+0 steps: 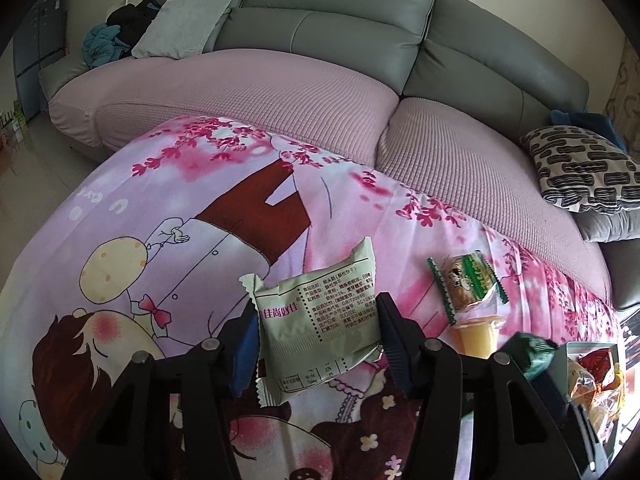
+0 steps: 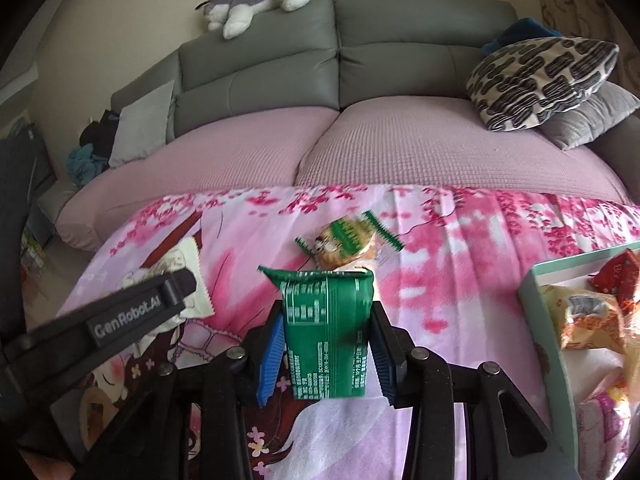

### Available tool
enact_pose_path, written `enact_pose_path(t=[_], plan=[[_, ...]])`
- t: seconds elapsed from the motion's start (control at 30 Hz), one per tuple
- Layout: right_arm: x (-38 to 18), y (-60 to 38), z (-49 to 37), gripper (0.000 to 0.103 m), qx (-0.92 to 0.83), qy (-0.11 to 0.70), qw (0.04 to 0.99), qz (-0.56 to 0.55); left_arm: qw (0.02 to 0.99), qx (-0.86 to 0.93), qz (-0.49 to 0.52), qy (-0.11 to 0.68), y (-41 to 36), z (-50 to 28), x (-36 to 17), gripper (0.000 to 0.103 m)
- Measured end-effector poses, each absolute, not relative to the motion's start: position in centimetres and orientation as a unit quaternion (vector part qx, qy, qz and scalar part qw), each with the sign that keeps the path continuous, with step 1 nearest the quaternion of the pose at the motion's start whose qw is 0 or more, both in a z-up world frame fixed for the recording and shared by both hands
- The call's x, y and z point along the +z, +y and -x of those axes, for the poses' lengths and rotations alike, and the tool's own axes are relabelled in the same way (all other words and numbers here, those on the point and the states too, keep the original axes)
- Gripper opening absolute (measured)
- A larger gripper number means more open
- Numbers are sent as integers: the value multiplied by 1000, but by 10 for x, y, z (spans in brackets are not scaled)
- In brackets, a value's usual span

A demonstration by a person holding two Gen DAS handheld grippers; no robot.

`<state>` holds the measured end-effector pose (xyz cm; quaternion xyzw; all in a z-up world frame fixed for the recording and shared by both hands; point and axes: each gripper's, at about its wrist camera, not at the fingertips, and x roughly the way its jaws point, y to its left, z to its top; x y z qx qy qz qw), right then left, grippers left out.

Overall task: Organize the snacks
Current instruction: 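Grasp the dark green pack with the right gripper while the left grasps the pale green-white pack, then carry both packs over the tray and open both grippers to drop them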

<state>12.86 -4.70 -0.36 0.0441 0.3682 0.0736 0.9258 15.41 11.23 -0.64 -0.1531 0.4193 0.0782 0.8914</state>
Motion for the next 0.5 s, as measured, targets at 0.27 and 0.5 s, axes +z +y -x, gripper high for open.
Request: enact_pose_path(t=[0.27,0.5], plan=[[19,-79,-125,43,41,343,936,-73,901,43,134,410,83,-153,7,56],[34,-128,-123,43,-30,316,942,-111,908,-15,107,404,34,-157,26,56]])
